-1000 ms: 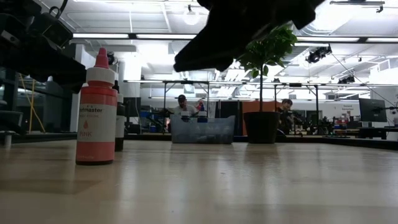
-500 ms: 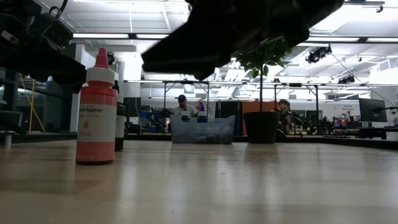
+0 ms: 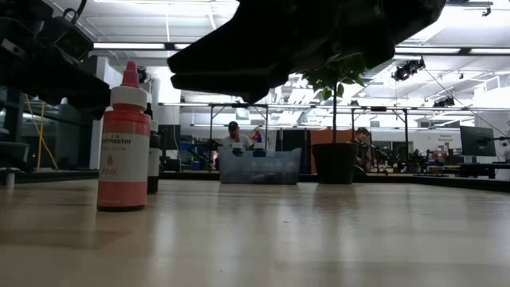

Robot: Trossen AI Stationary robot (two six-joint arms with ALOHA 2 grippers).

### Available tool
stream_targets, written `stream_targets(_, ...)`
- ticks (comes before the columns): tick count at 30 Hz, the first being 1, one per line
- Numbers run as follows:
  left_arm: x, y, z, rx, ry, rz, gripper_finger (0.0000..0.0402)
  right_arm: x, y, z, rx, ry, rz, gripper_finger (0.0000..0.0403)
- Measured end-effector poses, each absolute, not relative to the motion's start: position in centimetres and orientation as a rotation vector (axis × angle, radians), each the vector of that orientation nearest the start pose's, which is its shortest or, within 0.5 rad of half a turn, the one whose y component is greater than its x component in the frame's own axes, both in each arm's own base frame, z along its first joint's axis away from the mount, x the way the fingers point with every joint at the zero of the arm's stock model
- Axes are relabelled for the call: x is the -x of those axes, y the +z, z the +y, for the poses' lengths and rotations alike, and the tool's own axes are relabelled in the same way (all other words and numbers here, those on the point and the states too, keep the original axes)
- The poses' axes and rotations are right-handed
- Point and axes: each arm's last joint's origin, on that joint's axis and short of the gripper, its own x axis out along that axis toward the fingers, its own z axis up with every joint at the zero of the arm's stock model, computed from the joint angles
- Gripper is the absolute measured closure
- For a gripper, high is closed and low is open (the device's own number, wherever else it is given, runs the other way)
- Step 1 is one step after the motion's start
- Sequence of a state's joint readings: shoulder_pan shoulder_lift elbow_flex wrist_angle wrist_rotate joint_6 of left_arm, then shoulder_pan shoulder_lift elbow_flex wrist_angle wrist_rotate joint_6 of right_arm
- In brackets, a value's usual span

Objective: Pick & Place food coloring
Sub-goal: Put the large pink food coloring bottle into the black bin

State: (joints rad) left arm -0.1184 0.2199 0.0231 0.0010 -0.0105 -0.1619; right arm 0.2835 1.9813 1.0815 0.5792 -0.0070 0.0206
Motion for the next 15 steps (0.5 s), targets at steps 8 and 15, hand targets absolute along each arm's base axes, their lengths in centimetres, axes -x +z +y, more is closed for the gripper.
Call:
stream_targets(8,-10.8,15.3,-1.3,0.149,-0.091,0.204,0.0238,-40.1,15.5,11.9,0.056,0.272,0.317,0.0182)
stream_targets(15,-10.8,15.3,-1.3,0.149,-0.091,0.203,0.0238,-41.5,15.2,12.0,0.062,0.266,0.305,0.0180)
